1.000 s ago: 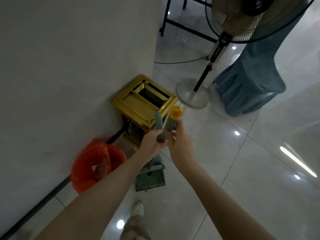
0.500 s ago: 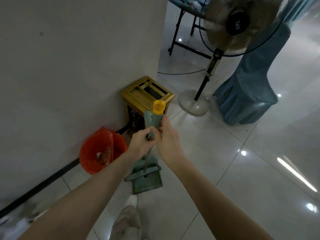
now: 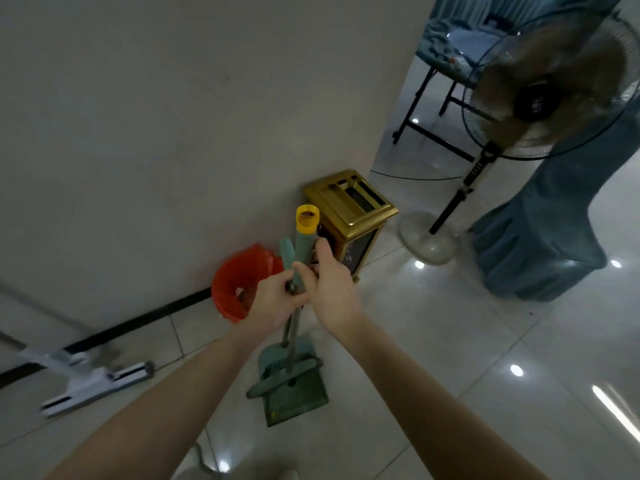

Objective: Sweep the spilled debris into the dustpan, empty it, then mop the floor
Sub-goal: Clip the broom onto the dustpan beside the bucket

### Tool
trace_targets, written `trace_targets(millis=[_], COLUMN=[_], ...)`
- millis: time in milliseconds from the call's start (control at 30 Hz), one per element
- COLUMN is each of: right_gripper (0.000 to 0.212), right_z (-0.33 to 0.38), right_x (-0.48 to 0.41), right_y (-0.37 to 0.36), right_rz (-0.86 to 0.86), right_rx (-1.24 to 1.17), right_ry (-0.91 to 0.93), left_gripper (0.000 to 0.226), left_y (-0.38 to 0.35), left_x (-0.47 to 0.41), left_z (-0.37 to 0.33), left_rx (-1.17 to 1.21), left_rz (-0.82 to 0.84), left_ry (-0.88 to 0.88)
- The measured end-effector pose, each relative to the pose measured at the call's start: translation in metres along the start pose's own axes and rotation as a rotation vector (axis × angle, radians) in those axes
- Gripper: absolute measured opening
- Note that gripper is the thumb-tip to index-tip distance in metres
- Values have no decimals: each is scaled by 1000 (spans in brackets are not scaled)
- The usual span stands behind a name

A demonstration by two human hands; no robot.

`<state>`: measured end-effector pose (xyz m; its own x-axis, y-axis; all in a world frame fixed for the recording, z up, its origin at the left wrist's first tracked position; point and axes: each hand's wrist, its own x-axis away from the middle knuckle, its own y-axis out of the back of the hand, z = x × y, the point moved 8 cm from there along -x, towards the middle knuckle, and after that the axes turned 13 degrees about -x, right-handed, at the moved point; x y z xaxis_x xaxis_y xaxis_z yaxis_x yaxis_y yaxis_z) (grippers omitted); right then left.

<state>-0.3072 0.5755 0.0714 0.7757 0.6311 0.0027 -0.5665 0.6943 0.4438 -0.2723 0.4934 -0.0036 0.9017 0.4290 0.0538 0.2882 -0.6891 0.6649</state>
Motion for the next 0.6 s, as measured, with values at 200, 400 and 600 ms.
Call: trace_targets(millis=[200, 400, 600], right_gripper=[15, 15, 27], right_z=[30, 64, 77], right_x=[-14, -39, -79], right_y=[-87, -173, -238], right_rz=[131, 172, 170], right_rx=[9, -3, 37], right_ry=[44, 47, -6], left_gripper=[37, 26, 13], left_y=[56, 119, 160], left_x=[20, 21, 0], left_z=[78, 151, 222], left_rx=[21, 54, 136], left_rz=[-105, -123, -62], left_ry=[131, 213, 259])
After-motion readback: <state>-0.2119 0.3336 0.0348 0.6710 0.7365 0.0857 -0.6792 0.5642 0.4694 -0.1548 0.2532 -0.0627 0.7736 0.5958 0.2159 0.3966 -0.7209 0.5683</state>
